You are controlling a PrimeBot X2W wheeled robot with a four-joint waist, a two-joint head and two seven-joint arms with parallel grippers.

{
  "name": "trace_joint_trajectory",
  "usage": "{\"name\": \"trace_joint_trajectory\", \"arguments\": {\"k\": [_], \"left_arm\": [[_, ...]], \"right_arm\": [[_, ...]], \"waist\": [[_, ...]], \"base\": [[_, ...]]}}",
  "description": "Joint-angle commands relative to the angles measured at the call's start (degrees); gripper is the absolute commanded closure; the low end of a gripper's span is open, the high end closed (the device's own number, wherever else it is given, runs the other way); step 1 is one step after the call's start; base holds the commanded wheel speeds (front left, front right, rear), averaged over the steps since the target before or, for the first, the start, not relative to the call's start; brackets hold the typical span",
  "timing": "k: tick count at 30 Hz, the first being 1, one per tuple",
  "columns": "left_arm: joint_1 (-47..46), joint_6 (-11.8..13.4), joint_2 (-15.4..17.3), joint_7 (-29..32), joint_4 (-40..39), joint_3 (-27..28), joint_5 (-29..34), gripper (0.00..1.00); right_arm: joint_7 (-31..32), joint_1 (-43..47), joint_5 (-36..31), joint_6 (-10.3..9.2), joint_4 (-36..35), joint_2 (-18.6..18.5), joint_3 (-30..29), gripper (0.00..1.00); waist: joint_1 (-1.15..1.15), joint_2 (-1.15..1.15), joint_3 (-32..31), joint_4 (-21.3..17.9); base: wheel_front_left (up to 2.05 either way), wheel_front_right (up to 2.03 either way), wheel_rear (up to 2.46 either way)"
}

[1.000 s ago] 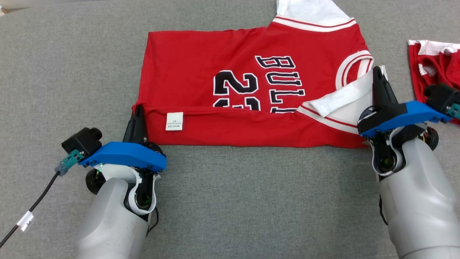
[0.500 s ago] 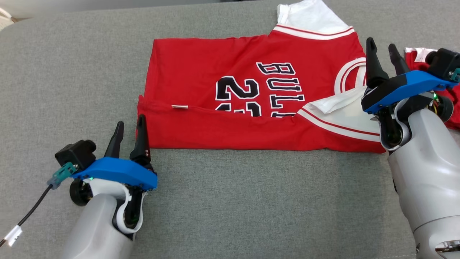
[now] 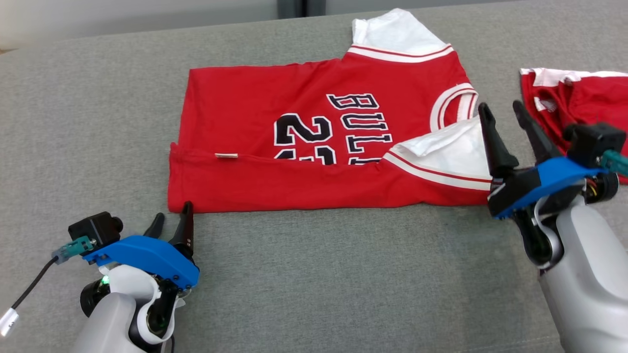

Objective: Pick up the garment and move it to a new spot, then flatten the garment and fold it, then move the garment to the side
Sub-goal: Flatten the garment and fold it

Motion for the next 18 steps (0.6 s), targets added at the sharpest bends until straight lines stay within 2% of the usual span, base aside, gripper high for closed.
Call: {"name": "trace_joint_trajectory", "arguments": {"k": [1, 7, 8, 9, 10, 11, 12, 18], "left_arm": [[0.50, 0.61, 0.45, 0.41, -0.31, 0.36, -0.13, 0.00], [-0.66, 2.15, 0.79, 2.08, 1.13, 1.25, -1.37, 0.00], [-0.85, 2.24, 0.87, 2.10, 1.45, 1.33, -1.45, 0.17], [-1.06, 2.28, 0.82, 2.15, 1.78, 1.35, -1.53, 0.49], [-1.27, 2.13, 0.65, 2.03, 2.04, 1.40, -1.67, 0.69], [-1.53, 1.91, 0.39, 1.41, 2.15, 1.67, -1.71, 0.89], [-1.75, 1.75, 0.25, 0.87, 2.30, 1.84, -1.77, 1.00], [-2.89, 0.79, -0.59, -1.75, 3.10, 1.84, -1.52, 1.00]], "right_arm": [[0.72, 1.95, -1.02, 0.03, -1.78, -0.74, -0.16, 0.00], [6.85, 9.26, -5.43, 0.03, -9.60, 0.41, -2.60, 0.00], [8.01, 10.15, -5.78, 0.03, -10.46, 1.01, -3.19, 0.00], [9.29, 11.11, -6.27, 0.03, -11.16, 1.49, -3.96, 0.00], [10.51, 11.95, -6.95, 0.03, -11.49, 1.86, -4.87, 0.00], [11.50, 12.58, -7.81, 0.03, -11.74, 2.30, -5.69, 0.00], [12.56, 13.15, -8.55, 0.03, -11.65, 2.88, -6.67, 0.00], [16.72, 13.84, -11.56, 0.03, -8.50, 6.50, -11.39, 0.00]], "waist": [[0.01, 0.00, 0.10, -0.46], [0.01, 0.00, 0.70, -2.27], [0.01, 0.00, 0.82, -2.51], [0.01, 0.00, 0.88, -2.64], [0.01, 0.00, 0.95, -2.75], [0.01, 0.00, 1.03, -2.81], [0.01, 0.00, 1.10, -2.83], [0.01, 0.00, 1.50, -1.82]], "base": [[0.00, 0.00, 0.00], [0.00, 0.00, 0.00], [0.00, 0.00, 0.00], [0.00, 0.00, 0.00], [0.00, 0.00, 0.00], [0.00, 0.00, 0.00], [0.00, 0.00, 0.00], [0.00, 0.00, 0.00]]}}
